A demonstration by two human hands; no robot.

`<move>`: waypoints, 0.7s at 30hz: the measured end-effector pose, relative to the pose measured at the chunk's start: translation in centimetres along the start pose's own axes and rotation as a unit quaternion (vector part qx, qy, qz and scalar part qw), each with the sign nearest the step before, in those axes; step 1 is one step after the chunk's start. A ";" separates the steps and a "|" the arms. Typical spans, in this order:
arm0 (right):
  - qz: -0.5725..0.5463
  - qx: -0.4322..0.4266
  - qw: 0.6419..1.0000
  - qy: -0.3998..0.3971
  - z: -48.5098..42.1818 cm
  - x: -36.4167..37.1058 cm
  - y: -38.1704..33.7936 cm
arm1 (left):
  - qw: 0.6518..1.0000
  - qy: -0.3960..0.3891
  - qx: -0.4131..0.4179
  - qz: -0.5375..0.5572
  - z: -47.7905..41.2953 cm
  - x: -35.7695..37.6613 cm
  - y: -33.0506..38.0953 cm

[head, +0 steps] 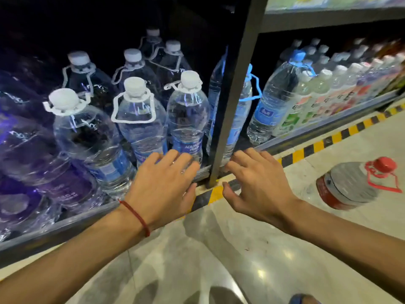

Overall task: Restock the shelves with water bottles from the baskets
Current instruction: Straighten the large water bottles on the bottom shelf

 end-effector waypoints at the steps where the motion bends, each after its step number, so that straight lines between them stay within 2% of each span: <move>1: 0.003 0.018 1.000 0.001 0.8 -0.2 0.5 | 1.000 -0.003 0.024 0.001 -0.8 -0.2 0.7; 5: 0.018 0.107 0.994 -0.014 4.4 -1.4 3.4 | 0.994 -0.012 0.105 0.000 -4.6 -0.5 4.2; 9: 0.001 0.210 0.977 0.035 9.4 -2.0 6.9 | 0.987 -0.020 0.160 0.004 -8.7 -0.1 8.7; 13: -0.008 0.312 0.949 0.049 14.9 -2.2 10.1 | 0.976 -0.032 0.217 0.006 -11.7 0.8 13.5; 18: -0.005 0.374 0.925 0.068 20.9 -2.3 12.0 | 0.966 -0.039 0.255 0.001 -13.8 2.8 18.7; 21: -0.008 0.429 0.901 0.065 23.0 -1.9 12.7 | 0.961 -0.072 0.265 -0.015 -14.6 4.0 20.9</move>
Point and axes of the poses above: each hand's wrist, its own z-axis away from the middle knuckle, its own x-axis out of the palm, y = z × x, the point moved 1 cm from there along -z, towards the middle knuckle, and after that the axes turned 8 degrees about -x, right-handed, at the moved point
